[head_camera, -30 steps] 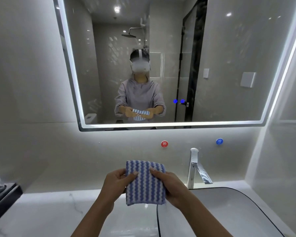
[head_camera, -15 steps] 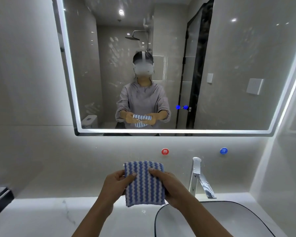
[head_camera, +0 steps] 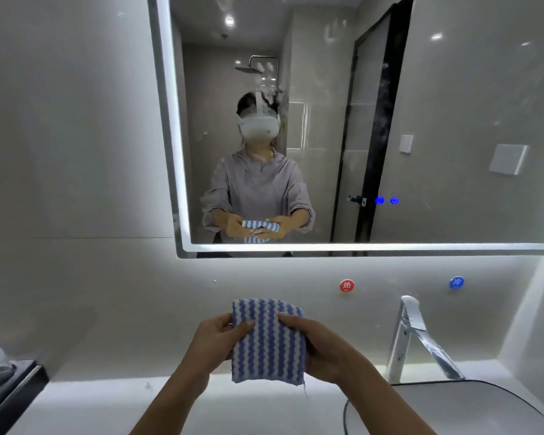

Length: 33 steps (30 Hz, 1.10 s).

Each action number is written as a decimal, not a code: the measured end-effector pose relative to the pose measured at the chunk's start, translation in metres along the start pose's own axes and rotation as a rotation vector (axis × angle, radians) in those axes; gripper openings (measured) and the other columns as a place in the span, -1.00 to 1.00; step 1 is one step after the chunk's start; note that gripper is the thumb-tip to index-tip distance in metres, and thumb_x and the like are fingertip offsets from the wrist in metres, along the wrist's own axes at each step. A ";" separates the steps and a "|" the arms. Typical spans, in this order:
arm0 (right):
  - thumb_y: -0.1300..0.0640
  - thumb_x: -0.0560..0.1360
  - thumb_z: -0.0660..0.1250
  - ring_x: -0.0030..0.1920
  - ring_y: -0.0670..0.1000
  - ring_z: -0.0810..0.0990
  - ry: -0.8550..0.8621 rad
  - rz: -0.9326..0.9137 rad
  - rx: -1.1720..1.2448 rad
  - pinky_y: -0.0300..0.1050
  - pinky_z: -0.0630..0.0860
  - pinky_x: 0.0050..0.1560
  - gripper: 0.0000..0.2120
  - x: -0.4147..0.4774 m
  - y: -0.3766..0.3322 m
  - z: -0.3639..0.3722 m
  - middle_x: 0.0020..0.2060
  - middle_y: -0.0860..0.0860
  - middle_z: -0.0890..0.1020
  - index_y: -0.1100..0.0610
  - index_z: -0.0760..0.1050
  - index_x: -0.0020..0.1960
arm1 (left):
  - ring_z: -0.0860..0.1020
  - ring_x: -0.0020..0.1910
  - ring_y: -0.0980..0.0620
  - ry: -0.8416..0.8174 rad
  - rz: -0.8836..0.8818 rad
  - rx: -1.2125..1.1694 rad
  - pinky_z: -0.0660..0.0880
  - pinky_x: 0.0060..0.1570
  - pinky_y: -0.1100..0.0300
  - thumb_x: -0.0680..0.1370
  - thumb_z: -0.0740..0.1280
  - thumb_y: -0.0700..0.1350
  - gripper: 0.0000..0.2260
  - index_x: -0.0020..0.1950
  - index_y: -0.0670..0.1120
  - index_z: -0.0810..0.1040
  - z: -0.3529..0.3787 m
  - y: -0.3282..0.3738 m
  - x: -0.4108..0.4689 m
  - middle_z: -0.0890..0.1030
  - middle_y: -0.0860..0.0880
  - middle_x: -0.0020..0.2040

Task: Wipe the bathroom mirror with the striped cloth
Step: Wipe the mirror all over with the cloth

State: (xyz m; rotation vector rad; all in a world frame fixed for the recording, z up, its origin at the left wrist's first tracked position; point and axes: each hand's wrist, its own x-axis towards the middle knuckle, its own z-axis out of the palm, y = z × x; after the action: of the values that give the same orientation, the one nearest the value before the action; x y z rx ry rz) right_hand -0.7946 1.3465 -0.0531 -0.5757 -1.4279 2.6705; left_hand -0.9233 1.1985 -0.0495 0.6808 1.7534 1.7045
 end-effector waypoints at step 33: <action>0.19 0.62 0.17 0.54 0.10 0.00 0.755 -1.273 -1.500 0.18 0.11 0.47 -0.40 0.160 -0.168 0.126 0.54 0.12 0.06 0.13 -0.05 0.55 | 0.19 0.49 -0.10 0.462 1.042 1.108 0.36 0.30 0.03 0.55 0.31 -0.11 -0.47 0.48 -0.17 0.24 -0.124 0.180 0.127 0.25 -0.15 0.49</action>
State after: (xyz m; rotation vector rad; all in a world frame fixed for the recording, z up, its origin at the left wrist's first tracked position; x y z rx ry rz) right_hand -1.0079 1.3784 0.0993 -0.3315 -2.0660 0.1642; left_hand -1.1087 1.2124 0.1220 2.0819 2.9937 1.2960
